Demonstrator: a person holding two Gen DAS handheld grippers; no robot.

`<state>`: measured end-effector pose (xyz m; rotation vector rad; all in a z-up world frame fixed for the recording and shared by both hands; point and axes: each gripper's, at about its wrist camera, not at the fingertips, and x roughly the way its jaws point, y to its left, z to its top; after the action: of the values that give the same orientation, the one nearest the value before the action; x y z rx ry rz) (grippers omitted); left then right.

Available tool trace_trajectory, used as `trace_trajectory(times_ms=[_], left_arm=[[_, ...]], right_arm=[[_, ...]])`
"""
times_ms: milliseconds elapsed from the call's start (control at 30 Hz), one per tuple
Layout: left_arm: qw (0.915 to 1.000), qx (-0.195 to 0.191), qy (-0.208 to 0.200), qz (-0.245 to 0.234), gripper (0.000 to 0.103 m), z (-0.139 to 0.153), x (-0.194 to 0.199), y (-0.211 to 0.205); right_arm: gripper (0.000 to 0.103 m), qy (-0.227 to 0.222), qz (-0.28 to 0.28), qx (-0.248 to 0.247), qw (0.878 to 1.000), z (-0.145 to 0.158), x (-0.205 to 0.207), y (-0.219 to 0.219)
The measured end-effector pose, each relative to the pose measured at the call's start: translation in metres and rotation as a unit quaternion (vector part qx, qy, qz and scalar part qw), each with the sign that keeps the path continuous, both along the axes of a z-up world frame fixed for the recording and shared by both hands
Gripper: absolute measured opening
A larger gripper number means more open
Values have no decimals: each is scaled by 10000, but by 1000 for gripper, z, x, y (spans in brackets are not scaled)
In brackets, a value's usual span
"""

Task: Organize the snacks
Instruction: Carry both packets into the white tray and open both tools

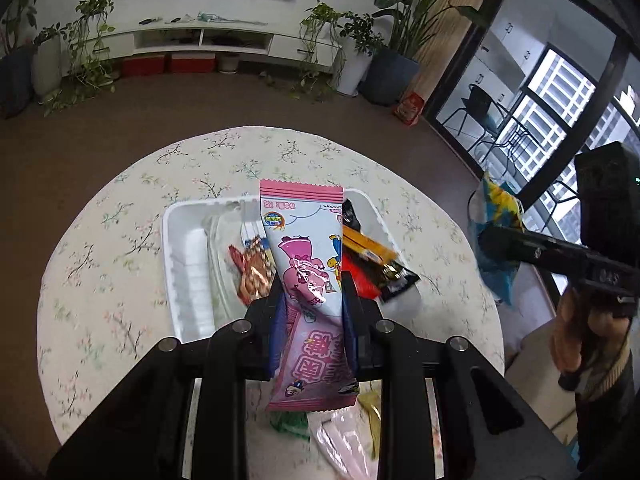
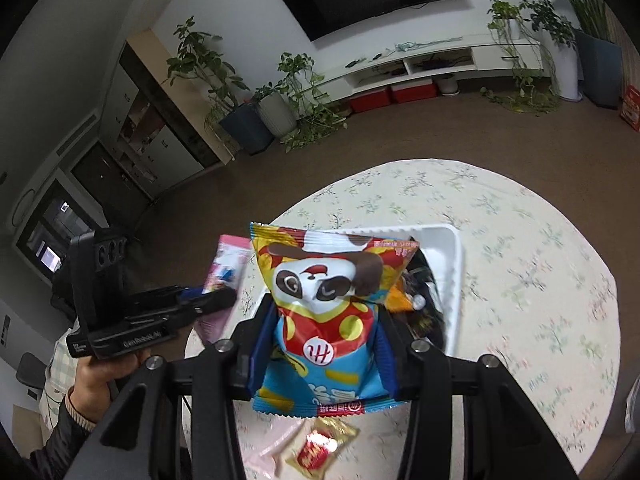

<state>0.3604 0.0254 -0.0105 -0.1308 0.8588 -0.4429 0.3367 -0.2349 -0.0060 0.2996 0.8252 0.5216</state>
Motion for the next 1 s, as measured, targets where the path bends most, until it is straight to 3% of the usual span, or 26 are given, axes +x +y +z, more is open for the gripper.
trace_trajectory(times_ms=[333,600,867,1000], left_arm=[[9990,154,374,171,23,-53,55,-14],[9978,384,392,359,25,-85,78,-23],[9971,438,431,441,26,-110,90,-24],[9965,482,415,534,33,-112,89,-26]], right_arm=[[47,697,-283,-314,9967,-51,55,43],[47,783,-536,-887,9915,-77,72,57],[49,826,-533,-1064,9895,-88,78,64],[50,817,-545,-1124,9888,-87,78,65]])
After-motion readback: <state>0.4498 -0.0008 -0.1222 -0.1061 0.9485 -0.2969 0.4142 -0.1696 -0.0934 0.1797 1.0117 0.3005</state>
